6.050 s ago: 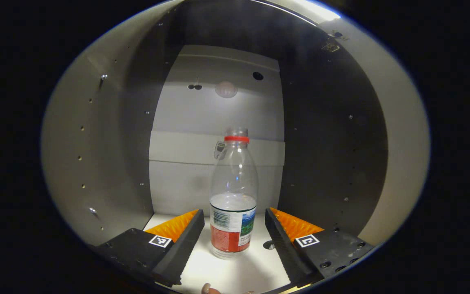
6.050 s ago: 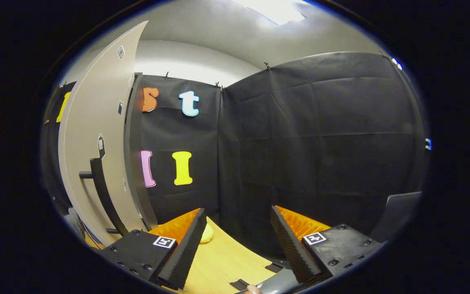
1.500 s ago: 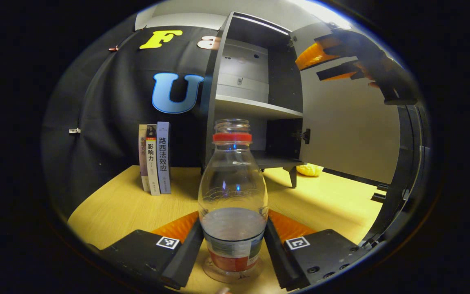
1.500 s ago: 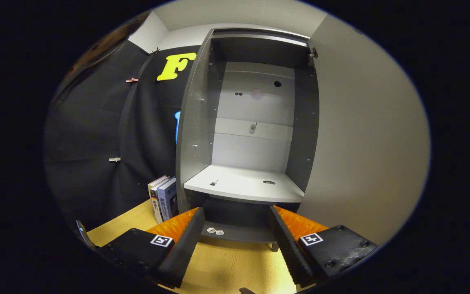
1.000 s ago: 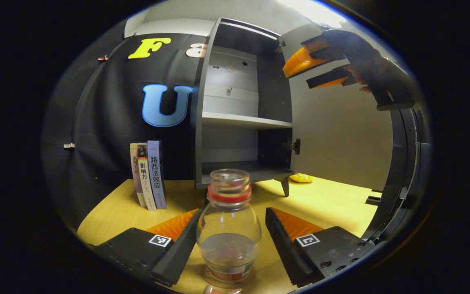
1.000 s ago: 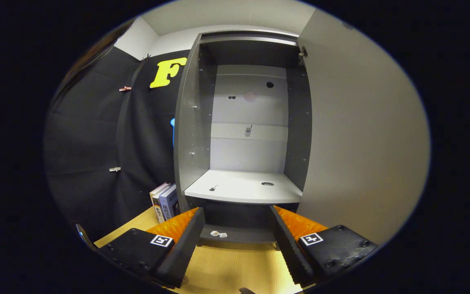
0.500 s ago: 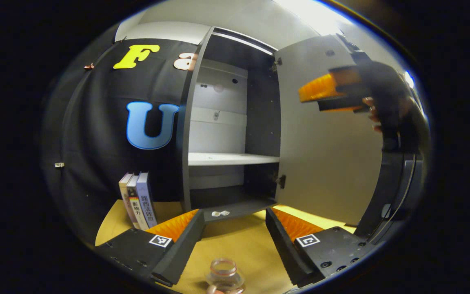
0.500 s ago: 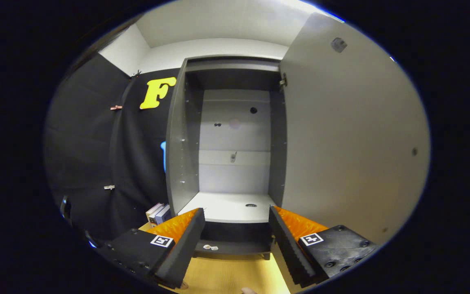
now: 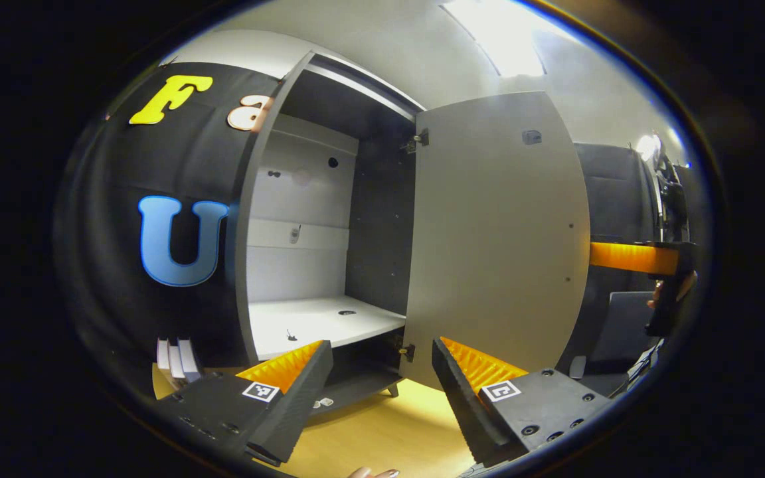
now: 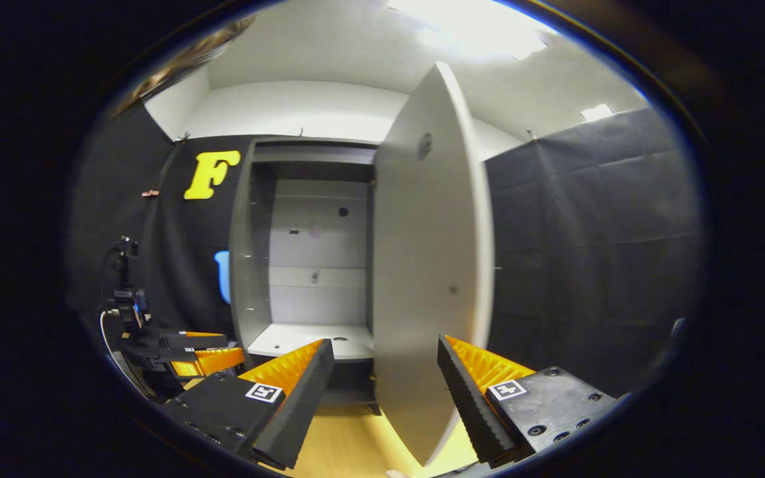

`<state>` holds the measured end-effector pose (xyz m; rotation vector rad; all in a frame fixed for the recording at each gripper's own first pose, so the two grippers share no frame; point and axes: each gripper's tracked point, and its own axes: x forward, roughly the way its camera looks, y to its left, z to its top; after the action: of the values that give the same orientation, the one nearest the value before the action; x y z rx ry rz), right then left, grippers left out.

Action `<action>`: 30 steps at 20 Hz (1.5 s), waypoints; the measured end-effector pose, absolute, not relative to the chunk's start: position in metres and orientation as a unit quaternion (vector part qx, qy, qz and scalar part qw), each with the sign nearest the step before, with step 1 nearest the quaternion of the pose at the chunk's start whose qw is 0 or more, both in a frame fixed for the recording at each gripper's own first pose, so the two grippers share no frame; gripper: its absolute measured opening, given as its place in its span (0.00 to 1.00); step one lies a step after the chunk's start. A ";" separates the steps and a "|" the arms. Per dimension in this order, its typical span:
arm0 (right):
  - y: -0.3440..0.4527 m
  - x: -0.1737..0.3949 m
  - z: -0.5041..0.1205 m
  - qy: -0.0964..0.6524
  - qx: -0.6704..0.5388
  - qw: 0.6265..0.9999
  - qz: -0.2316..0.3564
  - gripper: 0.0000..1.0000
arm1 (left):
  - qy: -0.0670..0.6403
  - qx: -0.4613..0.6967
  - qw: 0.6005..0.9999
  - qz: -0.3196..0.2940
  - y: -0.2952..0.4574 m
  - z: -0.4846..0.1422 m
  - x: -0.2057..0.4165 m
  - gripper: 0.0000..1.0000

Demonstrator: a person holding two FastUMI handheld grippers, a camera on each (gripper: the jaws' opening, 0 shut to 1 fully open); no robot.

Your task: Open the cabinet door with the right hand, grasp the bottle in the cabinet with the left hand and place it on the coaster, then close the cabinet door with the right hand.

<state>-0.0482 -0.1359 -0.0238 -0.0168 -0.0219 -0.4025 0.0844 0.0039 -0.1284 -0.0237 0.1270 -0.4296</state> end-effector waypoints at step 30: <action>-0.129 -0.009 -0.041 0.037 0.051 0.998 -0.015 0.95 | 0.090 -0.045 0.993 -0.057 0.037 -0.148 0.100 0.95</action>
<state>-0.0092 -0.1288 -0.0414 0.1024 0.0748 -0.0302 0.1002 0.0375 -0.1480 -0.0908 0.1813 -0.1152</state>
